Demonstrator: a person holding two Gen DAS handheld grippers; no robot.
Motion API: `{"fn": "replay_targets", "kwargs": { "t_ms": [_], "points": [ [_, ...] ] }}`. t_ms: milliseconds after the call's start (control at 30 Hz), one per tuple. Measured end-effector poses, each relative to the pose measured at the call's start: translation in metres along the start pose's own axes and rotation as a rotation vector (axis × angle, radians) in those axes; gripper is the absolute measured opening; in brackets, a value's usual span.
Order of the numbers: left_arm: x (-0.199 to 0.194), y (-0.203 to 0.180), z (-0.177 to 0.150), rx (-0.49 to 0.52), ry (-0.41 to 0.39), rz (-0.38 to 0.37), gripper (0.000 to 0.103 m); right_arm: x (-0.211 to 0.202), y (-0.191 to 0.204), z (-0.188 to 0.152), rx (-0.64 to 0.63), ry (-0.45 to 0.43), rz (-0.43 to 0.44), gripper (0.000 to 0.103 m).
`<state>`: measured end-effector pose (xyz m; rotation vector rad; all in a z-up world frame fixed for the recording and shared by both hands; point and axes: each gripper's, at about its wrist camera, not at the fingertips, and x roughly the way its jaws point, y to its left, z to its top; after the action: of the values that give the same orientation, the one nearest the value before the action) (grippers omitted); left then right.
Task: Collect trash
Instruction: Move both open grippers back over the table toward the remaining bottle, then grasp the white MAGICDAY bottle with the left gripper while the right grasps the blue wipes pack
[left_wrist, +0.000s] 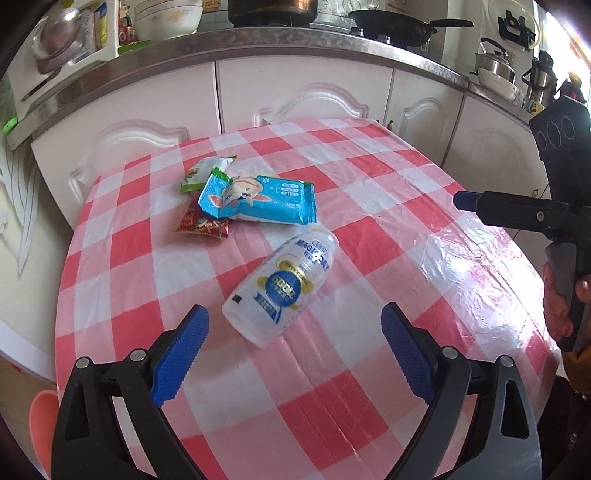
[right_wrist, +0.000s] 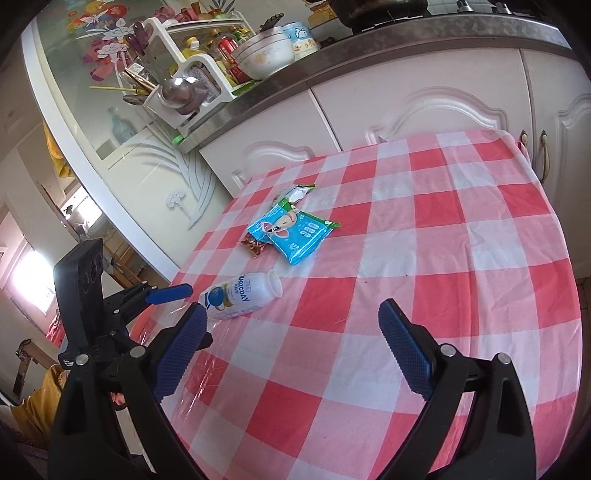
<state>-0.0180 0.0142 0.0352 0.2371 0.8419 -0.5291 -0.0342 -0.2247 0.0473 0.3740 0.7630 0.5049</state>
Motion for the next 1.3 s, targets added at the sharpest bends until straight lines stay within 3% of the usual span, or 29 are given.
{"fn": "replay_targets", "kwargs": {
  "t_ms": [467,967,1300],
  "points": [
    [0.032,0.004,0.011,0.027,0.005,-0.034,0.093,0.053,0.002,0.030,-0.082,0.076,0.038,0.094],
    [0.040,0.012,0.014,0.033,-0.020,-0.083,0.093,0.135,0.026,0.071,-0.340,0.170,-0.018,0.094],
    [0.039,0.017,0.018,0.015,-0.049,-0.138,0.093,0.169,0.030,0.078,-0.388,0.210,-0.045,0.094]
  ]
}}
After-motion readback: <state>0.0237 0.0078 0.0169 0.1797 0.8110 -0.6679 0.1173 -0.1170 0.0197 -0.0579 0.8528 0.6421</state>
